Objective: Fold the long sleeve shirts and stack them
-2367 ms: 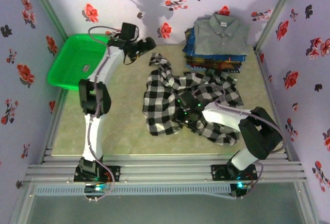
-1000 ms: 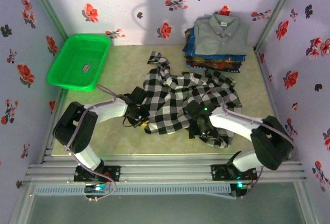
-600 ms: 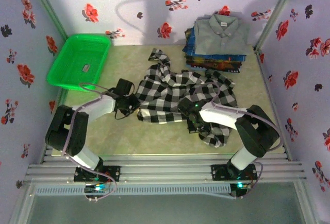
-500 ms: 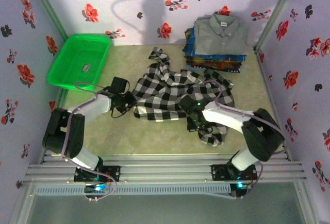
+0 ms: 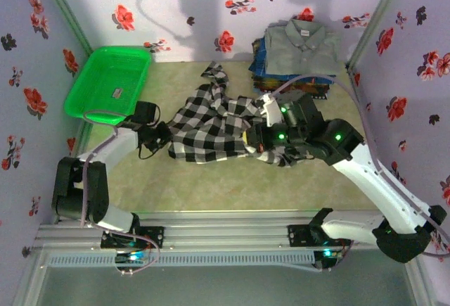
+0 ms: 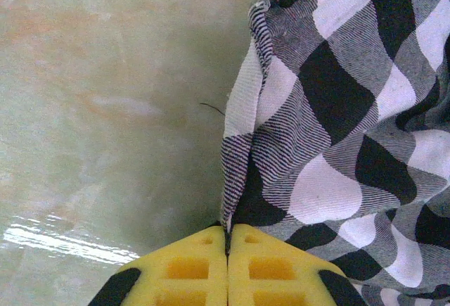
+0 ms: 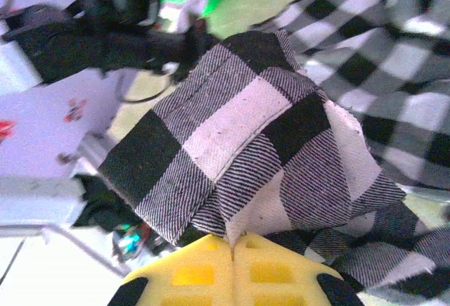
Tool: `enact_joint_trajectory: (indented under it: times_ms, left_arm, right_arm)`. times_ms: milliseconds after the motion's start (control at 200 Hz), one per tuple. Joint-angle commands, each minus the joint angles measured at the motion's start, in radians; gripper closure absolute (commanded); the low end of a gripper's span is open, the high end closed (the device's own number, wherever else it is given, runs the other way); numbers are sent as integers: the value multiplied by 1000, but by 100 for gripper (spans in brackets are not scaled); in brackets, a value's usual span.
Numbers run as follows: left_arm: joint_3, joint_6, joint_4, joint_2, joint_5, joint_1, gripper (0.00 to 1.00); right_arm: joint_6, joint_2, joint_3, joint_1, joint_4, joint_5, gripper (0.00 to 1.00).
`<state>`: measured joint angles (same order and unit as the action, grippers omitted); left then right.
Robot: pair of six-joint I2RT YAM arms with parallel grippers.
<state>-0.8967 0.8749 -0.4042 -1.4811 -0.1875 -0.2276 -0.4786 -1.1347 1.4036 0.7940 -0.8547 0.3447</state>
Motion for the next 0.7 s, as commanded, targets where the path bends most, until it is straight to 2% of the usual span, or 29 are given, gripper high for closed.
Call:
enact_joint_trajectory:
  times_ms: [0, 145, 210, 235, 285, 325, 365, 400, 470, 540, 570, 625, 695]
  left_arm:
    - [-11, -43, -45, 33, -7, 20, 94]
    - [9, -47, -44, 36, -7, 28, 93]
    - [17, -50, -39, 38, -3, 30, 93]
    - [21, -50, -37, 38, -2, 32, 93]
    - [30, -52, -33, 40, -1, 35, 93]
    - [36, -56, -34, 42, -1, 38, 93]
    - [41, -65, -37, 47, -1, 40, 94]
    - [48, -71, -42, 53, -1, 43, 94]
    - [66, -85, -54, 74, 0, 44, 93]
    - [104, -89, -61, 104, 2, 47, 94]
    - [123, -90, -63, 119, 2, 48, 93]
    - [160, -87, -70, 147, 12, 52, 93]
    - [215, -79, -70, 190, 14, 61, 93]
  right_arm:
    - [-75, -27, 10, 49, 95, 219, 100]
    - [-127, -106, 64, 172, 121, 353, 100]
    - [-154, -148, 59, 223, 129, 421, 92]
    - [-160, -157, 57, 236, 128, 443, 85]
    - [-172, -173, 34, 254, 142, 492, 60]
    - [-143, -167, 22, 250, 120, 490, 48]
    - [-52, -159, 40, 221, 23, 409, 41]
    - [-2, -158, 57, 157, -60, 321, 35]
    - [19, -177, 105, -46, -197, 126, 28]
    - [9, -216, 120, -249, -298, -77, 27]
    - [20, -237, 129, -320, -317, -176, 27]
    - [66, -265, 114, -391, -287, -363, 26]
    - [133, -339, 92, -466, -216, -503, 25]
